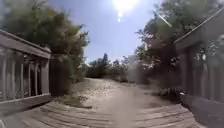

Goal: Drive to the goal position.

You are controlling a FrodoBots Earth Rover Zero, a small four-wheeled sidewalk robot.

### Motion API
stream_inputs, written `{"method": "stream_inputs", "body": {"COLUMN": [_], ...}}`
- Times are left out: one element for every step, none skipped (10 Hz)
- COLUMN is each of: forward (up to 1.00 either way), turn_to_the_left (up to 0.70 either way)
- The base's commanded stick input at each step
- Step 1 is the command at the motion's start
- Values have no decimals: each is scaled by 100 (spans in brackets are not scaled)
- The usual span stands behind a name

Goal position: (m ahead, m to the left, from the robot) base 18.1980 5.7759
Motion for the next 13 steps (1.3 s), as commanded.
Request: {"method": "stream_inputs", "body": {"forward": [70,70,70,70,70,70,70,70,70,70,70,70,70], "turn_to_the_left": [0,0,0,0,0,0,0,0,0,-3,-14,-14,-14]}}
